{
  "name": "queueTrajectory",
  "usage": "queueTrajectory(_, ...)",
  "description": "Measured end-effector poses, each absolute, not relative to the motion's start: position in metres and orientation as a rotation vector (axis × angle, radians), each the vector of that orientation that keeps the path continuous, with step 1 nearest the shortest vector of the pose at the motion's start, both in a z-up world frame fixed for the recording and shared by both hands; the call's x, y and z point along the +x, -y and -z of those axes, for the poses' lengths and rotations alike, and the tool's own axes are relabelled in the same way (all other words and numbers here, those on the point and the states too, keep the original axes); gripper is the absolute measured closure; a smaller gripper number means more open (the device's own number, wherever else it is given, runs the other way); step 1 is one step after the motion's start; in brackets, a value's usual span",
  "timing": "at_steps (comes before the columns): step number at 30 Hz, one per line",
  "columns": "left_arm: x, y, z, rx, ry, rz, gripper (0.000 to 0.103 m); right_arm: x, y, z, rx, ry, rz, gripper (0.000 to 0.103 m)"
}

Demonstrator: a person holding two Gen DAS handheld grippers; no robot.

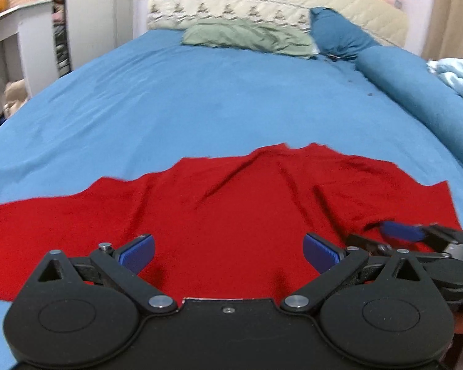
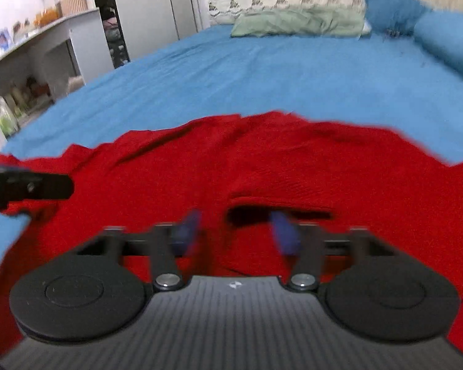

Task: Fold small clothes
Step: 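Fold the held sleeve across the sweater body with the right tool, then open, then grasp the other sleeve with the left tool, fold it across the body, release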

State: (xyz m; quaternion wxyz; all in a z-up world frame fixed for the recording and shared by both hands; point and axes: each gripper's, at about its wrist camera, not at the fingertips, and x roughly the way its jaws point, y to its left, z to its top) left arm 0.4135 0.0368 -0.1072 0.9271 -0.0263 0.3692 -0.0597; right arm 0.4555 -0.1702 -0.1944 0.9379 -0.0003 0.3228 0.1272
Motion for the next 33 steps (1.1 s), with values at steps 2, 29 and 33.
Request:
queueTrajectory(2, 0.412, -0.023, 0.106, -0.028, -0.734, 0.172, 0.000, 0.436, 0.184, 0.186, -0.032, -0.644, -0.261, 0.013)
queueTrajectory(29, 0.469, 0.005, 0.173, -0.403, -0.821, 0.259, 0.062, 0.389, 0.339, 0.199, 0.115, -0.740, 0.066, 0.010)
queueTrajectory(33, 0.466, 0.007, 0.172, -0.391, -0.806, 0.271, 0.062, 0.394, 0.338, 0.200, 0.109, -0.744, 0.062, 0.009)
